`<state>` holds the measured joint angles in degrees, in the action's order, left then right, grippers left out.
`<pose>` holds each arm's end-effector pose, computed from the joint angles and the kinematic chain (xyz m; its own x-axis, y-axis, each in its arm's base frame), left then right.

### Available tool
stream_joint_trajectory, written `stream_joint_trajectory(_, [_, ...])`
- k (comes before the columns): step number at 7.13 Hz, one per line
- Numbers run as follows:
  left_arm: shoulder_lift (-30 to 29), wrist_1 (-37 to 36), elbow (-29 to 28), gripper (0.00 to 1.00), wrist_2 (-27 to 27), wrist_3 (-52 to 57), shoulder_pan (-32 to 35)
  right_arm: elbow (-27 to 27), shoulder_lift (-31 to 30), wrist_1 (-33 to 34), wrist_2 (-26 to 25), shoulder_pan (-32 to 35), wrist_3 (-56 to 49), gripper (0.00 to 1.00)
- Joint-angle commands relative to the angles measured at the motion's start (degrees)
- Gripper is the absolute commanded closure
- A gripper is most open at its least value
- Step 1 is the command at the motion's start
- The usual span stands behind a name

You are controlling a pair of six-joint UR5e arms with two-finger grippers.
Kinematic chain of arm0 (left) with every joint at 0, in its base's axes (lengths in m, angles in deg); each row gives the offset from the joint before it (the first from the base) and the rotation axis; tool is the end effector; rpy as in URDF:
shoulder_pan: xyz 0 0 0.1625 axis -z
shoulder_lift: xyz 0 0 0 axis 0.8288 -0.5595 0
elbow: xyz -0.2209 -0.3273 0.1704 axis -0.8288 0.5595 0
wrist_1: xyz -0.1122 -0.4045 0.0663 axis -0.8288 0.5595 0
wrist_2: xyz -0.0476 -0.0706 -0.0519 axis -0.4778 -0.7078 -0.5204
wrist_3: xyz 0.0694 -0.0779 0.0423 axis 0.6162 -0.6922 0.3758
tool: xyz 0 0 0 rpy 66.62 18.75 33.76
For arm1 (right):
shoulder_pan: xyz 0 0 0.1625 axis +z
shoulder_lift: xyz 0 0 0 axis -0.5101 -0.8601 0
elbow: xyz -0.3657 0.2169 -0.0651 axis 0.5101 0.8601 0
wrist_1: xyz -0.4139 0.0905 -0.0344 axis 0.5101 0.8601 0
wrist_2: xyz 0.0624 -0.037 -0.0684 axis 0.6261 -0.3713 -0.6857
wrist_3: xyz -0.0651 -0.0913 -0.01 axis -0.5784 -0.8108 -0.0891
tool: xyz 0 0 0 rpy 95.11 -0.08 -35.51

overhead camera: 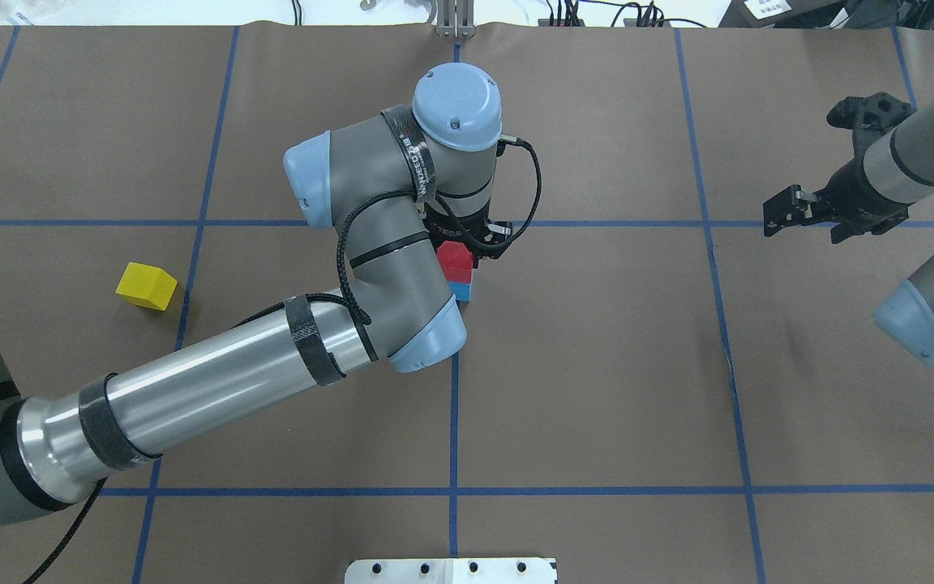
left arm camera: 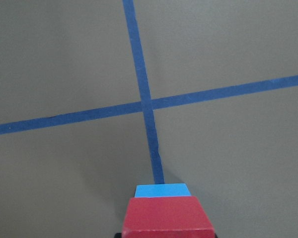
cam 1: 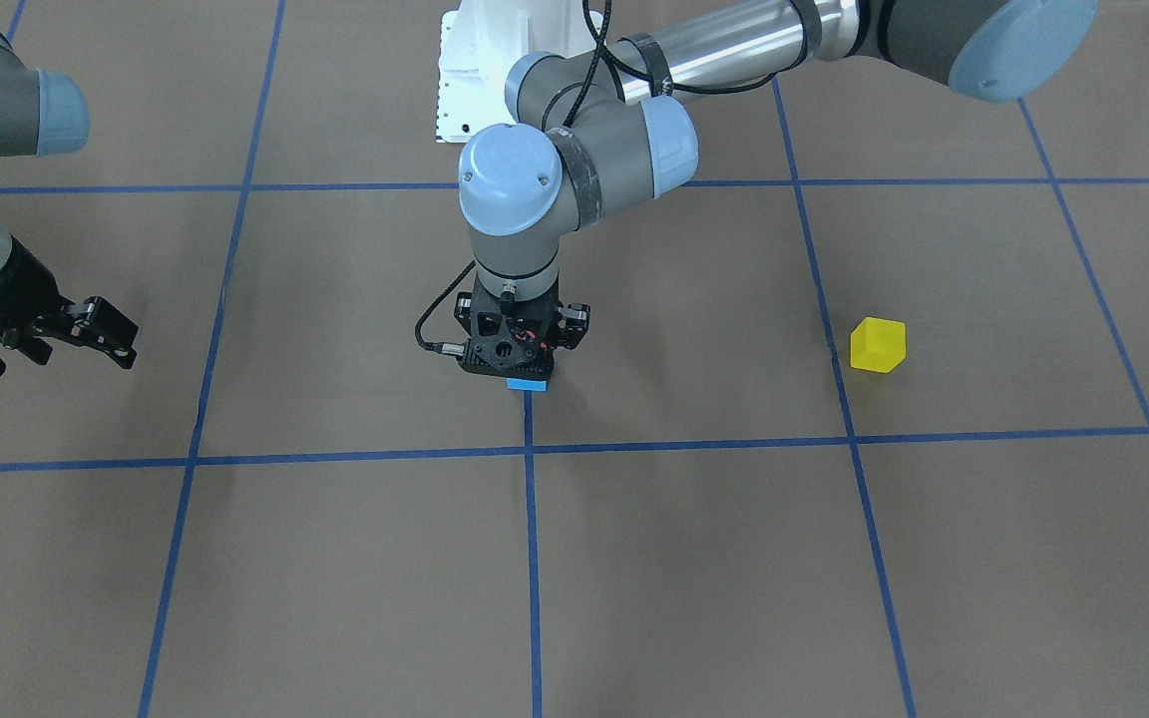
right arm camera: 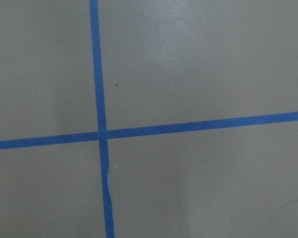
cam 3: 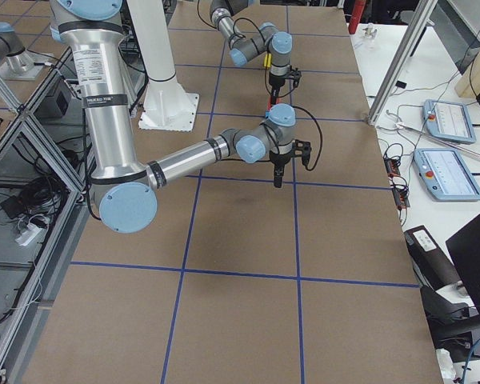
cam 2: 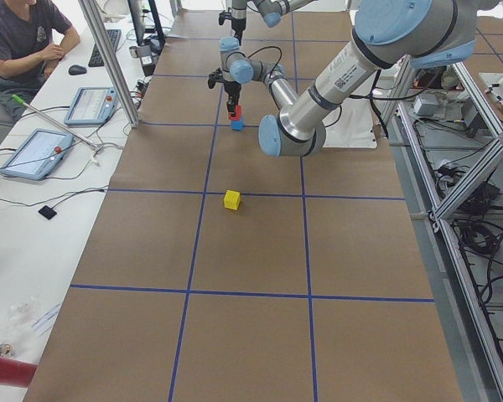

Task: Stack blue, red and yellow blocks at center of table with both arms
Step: 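Lower the red cube onto the blue cube and open the left gripper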

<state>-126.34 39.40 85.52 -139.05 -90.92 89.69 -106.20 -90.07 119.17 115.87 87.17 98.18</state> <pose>0.6302 -0.5281 0.1288 0.6974 0.1637 -0.6977 -0.1131 0.9865 0.1184 -0.2582 -0.5208 0.4664 0.6913 0.1029 0.7153 -0.1351 0.9908 -0.0120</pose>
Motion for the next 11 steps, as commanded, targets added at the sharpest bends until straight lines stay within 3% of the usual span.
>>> stream_joint_trajectory(1, [0.17,0.0,0.0,1.0,0.0,0.0,-0.04,0.25,0.15,0.0,-0.03,-0.07,0.0,0.0])
stream_joint_trajectory(3, [0.26,0.0,0.08,1.0,0.0,-0.09,-0.04,0.34,0.15,0.0,-0.03,-0.07,0.0,0.0])
stream_joint_trajectory(4, [0.26,0.09,0.08,0.93,0.0,-0.09,-0.22,0.34,0.15,0.0,-0.03,-0.07,0.0,0.0])
stream_joint_trajectory(5, [0.52,2.52,0.0,0.37,0.0,-2.35,-0.74,0.42,0.15,0.0,-0.03,-0.07,0.0,0.0])
stream_joint_trajectory(6, [1.04,4.46,-0.09,0.02,0.09,-4.72,-1.27,0.42,0.15,0.0,-0.12,-0.07,0.0,0.0])
stream_joint_trajectory(11, [1.05,3.43,2.19,0.01,0.36,-4.13,0.13,0.42,0.24,0.0,-0.12,-0.16,0.09,0.0])
